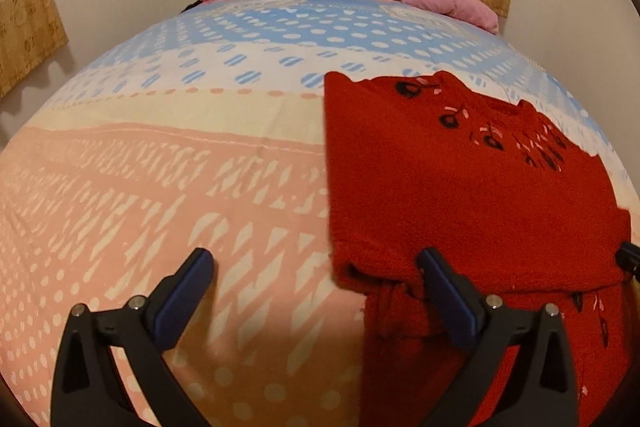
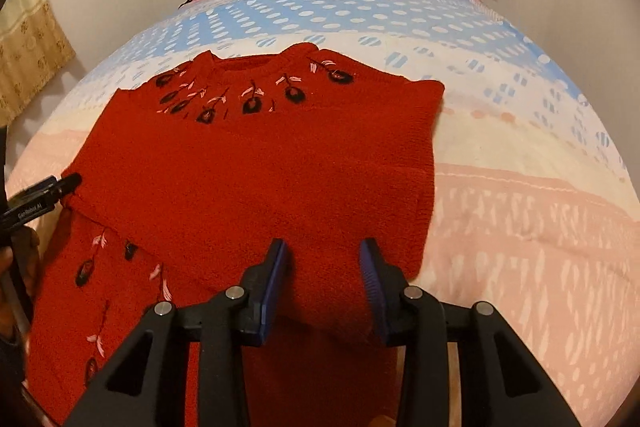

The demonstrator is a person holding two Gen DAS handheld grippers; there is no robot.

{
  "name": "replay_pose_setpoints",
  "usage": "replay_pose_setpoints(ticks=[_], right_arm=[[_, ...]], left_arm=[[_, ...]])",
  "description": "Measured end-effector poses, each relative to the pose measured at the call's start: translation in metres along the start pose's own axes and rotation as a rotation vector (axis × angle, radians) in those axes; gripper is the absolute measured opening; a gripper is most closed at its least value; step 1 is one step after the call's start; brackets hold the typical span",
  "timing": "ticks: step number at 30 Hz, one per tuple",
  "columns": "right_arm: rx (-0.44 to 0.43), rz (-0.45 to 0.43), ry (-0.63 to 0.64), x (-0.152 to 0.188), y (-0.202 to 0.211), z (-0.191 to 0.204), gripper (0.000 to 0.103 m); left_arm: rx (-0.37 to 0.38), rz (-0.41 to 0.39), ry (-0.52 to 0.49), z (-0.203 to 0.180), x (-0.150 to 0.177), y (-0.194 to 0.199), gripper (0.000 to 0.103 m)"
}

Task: Fold small clothes
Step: 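Open the right gripper and lift both grippers off the cardigan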

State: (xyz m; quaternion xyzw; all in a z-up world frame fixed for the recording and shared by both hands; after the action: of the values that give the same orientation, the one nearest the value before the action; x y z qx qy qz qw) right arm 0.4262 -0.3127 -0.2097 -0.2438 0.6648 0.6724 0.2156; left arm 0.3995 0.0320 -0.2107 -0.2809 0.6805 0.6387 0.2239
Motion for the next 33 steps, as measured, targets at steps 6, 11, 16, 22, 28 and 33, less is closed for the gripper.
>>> replay_pose_setpoints(ticks=[6,11,16,22,28,33], right_arm=[[0.006,-0.065,-0.04,0.0,-0.002,-0.002,0.038],[0.006,-0.086,-0.041,0.001,-0.001,-0.002,0.038],[0.028,-0.086,-0.031,0.002,-0.001,-0.002,0.04],[0.011,-0.098,-0.042,0.003,-0.001,-0.002,0.04],[0.009,-0.101,-0.044,0.003,-0.001,-0.002,0.04],[0.011,-0.099,-0.041,0.002,-0.001,-0.002,0.04]], left_arm=[[0.004,-0.013,0.003,0.001,0.001,0.003,0.103],[-0.024,-0.042,-0.032,-0.003,-0.001,0.009,0.103],[-0.033,-0.066,-0.06,-0.007,-0.003,0.016,0.103],[-0.052,-0.06,-0.092,-0.011,0.0,0.017,0.103],[-0.064,-0.066,-0.108,-0.013,0.0,0.02,0.103],[-0.062,-0.066,-0.114,-0.015,0.003,0.025,0.103]])
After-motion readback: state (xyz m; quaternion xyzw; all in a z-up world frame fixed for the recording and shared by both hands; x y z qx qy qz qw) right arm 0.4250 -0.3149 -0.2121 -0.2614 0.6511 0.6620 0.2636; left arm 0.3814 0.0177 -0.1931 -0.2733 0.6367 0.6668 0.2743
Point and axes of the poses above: each gripper's, at about its wrist camera, not at the fingertips, and y roughly against the way its jaws point, z to its left, x to its underside, the point moved 10 cm from there along -y, roughly the way its jaws point, and after that the axes turned 5 degrees about x, right-handed, at the moved point
